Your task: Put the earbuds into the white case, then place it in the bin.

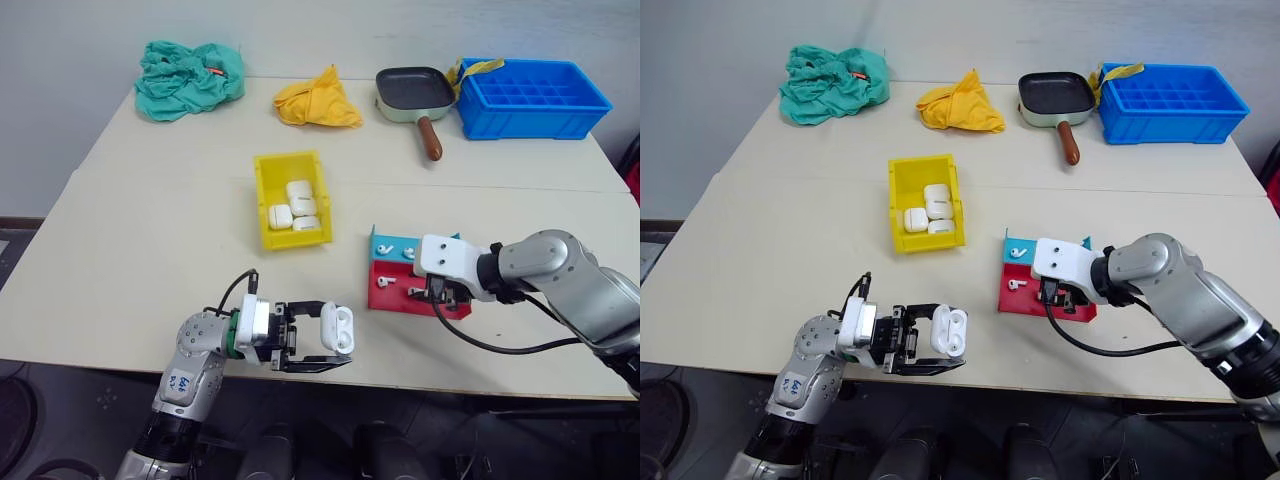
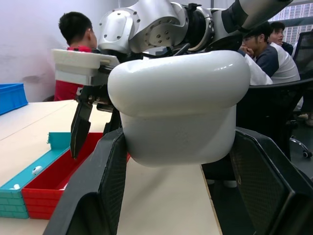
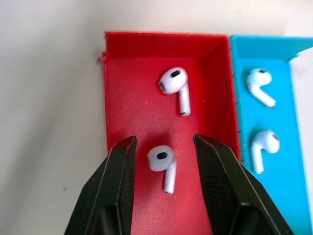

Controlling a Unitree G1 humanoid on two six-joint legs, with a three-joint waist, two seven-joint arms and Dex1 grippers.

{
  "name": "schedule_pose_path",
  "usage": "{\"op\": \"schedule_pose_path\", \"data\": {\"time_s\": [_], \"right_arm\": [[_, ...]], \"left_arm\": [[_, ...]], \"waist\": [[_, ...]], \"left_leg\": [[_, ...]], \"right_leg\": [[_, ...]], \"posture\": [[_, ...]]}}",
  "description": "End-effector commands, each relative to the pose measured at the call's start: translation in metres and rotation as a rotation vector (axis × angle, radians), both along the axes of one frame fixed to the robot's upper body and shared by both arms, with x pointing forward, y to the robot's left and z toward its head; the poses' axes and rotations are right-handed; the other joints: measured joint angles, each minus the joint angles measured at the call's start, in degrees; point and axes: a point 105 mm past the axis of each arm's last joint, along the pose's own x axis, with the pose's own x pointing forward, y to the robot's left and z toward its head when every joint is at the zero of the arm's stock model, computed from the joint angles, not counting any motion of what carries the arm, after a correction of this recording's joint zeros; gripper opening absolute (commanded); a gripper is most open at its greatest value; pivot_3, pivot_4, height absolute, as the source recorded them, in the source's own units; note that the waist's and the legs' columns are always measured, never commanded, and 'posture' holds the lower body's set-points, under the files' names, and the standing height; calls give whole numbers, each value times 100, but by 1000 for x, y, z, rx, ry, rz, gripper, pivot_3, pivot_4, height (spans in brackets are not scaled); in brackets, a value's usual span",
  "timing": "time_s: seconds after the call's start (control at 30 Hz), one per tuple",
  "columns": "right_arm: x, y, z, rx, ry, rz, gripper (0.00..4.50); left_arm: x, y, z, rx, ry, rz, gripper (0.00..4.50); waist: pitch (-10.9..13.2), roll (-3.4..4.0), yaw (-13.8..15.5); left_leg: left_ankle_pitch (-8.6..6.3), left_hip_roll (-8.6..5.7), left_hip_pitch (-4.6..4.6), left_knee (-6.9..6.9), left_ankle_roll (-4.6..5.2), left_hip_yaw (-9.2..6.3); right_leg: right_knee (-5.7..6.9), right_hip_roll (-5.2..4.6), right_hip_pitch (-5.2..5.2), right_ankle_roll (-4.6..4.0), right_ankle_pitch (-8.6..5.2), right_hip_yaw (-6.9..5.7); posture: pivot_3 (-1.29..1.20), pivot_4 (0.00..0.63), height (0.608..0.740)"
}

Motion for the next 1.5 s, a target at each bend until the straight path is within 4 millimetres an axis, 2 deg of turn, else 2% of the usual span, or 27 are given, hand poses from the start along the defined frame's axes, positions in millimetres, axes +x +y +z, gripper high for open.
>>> {"op": "schedule_pose_path", "data": {"time_s": [0.03,0.4,1.17,1.27,1.33,1.37,1.5], "right_arm": [[3,2,3,-22,-17,27,1800],[16,0,-11,-65,-20,37,1800],[17,-1,-23,-95,40,50,1800],[16,-1,-25,-94,53,54,1232],[17,-1,-25,-95,54,56,564],[17,-1,-25,-95,54,56,423],[18,-1,-23,-94,46,56,424]], "left_arm": [[-3,-1,6,-15,-20,-2,2741],[0,-5,6,-12,-11,4,2741],[4,0,3,8,0,33,2741],[4,1,3,9,0,38,2741],[4,2,3,10,0,41,2741],[4,2,3,10,1,41,2741],[3,3,3,13,2,44,2741]], "waist": [[0,0,-13],[0,0,-86],[0,0,-86],[0,-1,-87],[-1,-1,-87],[-1,-1,-87],[-1,-1,-87]], "left_leg": [[0,0,0,0,0,0],[2,0,8,0,-3,1],[4,0,17,2,-6,1],[4,0,18,1,-7,1],[4,0,18,2,-7,1],[4,0,19,2,-7,1],[5,0,20,2,-8,1]], "right_leg": [[0,0,0,0,0,0],[10,0,0,0,0,0],[13,0,7,0,0,2],[16,0,7,0,0,2],[16,0,7,0,0,3],[17,0,7,0,0,3],[19,0,7,0,0,3]], "posture": [[0,150,740],[0,150,740],[0,150,740],[0,150,740],[0,150,740],[0,150,740],[0,150,740]]}}
